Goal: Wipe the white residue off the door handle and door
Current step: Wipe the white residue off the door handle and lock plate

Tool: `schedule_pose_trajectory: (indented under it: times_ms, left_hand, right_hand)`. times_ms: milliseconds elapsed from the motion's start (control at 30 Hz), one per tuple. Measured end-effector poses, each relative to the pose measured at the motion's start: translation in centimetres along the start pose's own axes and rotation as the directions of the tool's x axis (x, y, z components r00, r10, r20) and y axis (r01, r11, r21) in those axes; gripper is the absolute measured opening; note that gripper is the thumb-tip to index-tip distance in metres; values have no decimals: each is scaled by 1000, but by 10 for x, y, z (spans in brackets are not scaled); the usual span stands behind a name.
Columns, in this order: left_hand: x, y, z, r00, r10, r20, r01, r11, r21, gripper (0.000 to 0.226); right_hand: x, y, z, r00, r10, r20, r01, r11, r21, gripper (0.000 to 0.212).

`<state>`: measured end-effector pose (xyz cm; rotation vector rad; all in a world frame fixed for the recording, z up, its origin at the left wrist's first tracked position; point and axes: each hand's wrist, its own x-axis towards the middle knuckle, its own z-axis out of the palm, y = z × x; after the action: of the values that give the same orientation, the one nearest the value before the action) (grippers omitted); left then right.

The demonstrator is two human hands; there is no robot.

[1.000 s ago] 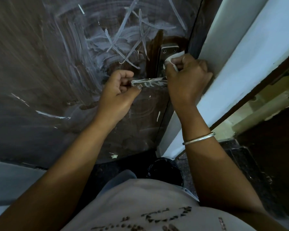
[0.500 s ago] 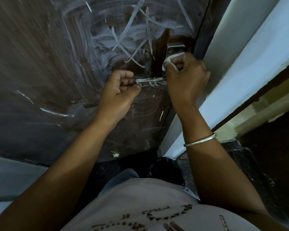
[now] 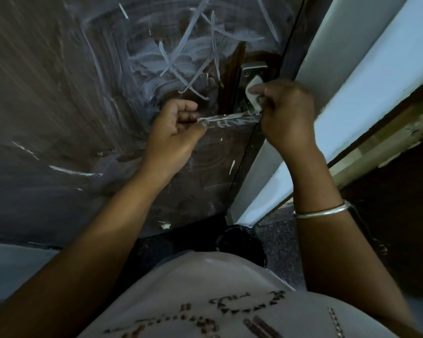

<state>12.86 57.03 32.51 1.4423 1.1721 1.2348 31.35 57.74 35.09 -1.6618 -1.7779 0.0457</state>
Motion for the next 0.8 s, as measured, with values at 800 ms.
schedule_pose_trajectory:
  times_ms: [800]
  left_hand:
    - [9, -4, -1, 996, -60, 69, 60, 998, -5, 25]
  right_hand:
    - [1, 0, -16, 987, -43, 157, 66, 987, -146, 29]
